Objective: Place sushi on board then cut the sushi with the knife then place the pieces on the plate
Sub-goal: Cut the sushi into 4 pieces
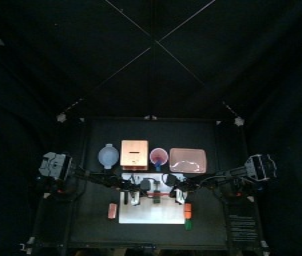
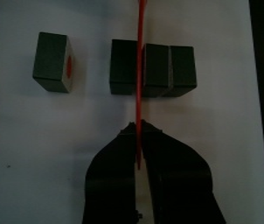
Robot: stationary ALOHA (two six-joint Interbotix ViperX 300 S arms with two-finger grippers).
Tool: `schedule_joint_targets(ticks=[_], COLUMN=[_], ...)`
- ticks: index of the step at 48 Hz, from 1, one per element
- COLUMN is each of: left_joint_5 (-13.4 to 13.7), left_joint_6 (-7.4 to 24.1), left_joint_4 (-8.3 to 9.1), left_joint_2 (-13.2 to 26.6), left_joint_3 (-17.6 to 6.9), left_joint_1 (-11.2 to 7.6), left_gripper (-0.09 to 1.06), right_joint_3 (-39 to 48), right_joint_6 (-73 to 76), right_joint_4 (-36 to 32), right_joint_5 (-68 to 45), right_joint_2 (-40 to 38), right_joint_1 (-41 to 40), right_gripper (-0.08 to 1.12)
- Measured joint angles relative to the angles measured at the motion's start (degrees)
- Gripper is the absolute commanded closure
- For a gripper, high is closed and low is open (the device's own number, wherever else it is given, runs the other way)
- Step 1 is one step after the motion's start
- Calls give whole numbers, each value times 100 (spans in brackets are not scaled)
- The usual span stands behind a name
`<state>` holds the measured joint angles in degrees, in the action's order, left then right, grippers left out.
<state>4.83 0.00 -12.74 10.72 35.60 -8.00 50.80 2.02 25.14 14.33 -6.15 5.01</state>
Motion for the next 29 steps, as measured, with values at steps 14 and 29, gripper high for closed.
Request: schedule_joint_targets(ticks=[14,29], left_joint_5=[0,9], left_joint_6=[0,0], left_joint_4=[0,-132], left_joint_2=[105,79], left_joint_3=[-9,-9], left_joint_1=[9,-70], left_gripper=[59,59], right_joint_3=[-26,-97], right_joint_6=[9,9], right_joint_4=[44,308], right_joint_5=[-88,-79], right_joint_2=[290,299], right_joint_1=[44,255], right_gripper=[66,66])
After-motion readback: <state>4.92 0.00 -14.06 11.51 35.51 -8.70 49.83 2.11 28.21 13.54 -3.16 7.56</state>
